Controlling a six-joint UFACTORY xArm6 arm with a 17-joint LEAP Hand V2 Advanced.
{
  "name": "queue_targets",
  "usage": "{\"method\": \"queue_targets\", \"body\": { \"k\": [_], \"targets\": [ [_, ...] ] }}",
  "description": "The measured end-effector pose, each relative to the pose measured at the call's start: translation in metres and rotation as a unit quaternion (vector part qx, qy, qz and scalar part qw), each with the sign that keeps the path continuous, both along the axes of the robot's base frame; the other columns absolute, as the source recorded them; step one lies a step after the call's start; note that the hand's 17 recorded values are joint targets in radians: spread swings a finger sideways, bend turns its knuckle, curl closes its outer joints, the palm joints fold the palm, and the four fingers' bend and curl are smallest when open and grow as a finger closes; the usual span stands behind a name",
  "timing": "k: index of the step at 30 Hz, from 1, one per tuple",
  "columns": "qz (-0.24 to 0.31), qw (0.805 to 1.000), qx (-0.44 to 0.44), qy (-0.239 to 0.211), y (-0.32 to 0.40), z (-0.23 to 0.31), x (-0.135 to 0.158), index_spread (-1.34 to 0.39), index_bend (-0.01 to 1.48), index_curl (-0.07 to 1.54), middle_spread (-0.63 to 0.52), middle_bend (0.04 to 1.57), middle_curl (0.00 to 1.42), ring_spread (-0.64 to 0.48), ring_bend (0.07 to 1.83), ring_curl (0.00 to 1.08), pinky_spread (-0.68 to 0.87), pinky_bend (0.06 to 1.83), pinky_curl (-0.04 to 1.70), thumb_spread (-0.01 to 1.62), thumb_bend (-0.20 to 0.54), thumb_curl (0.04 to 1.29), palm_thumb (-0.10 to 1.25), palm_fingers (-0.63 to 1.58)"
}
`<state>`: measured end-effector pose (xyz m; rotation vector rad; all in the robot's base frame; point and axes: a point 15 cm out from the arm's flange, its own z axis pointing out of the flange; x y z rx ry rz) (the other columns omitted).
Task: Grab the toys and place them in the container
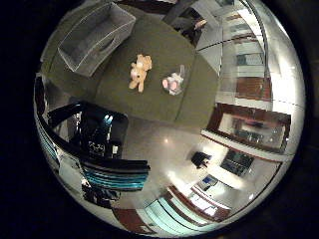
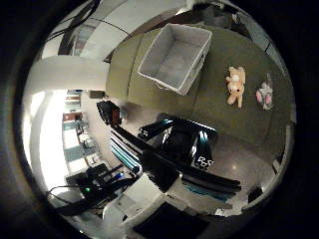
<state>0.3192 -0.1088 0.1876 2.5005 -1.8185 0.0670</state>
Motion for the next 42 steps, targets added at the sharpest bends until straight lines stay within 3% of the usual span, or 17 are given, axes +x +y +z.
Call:
{"method": "queue_targets", "body": {
  "k": [17, 27, 42],
  "targets": [
    [0.005, 1.0, -0.002, -0.004, -0.003, 0.006, 0.017, -0.28, 0.17, 0.31, 0.05, 0.2, 0.32, 0.16, 0.37, 0.22, 0.34, 0.59, 0.0, 1.07, -0.024, 0.27, 0.34, 0.25],
    [-0.004, 1.0, -0.007, -0.005, -0.029, 0.013, 0.052, -0.29, 0.17, 0.3, 0.04, 0.19, 0.32, 0.16, 0.37, 0.22, 0.34, 0.59, 0.0, 1.07, -0.024, 0.27, 0.34, 0.24],
    [-0.099, 0.995, -0.008, 0.016, -0.158, -0.031, 0.105, -0.26, 0.16, 0.29, 0.07, 0.2, 0.32, 0.18, 0.37, 0.23, 0.33, 0.63, 0.02, 1.07, -0.024, 0.27, 0.34, 0.18]
  ]
}}
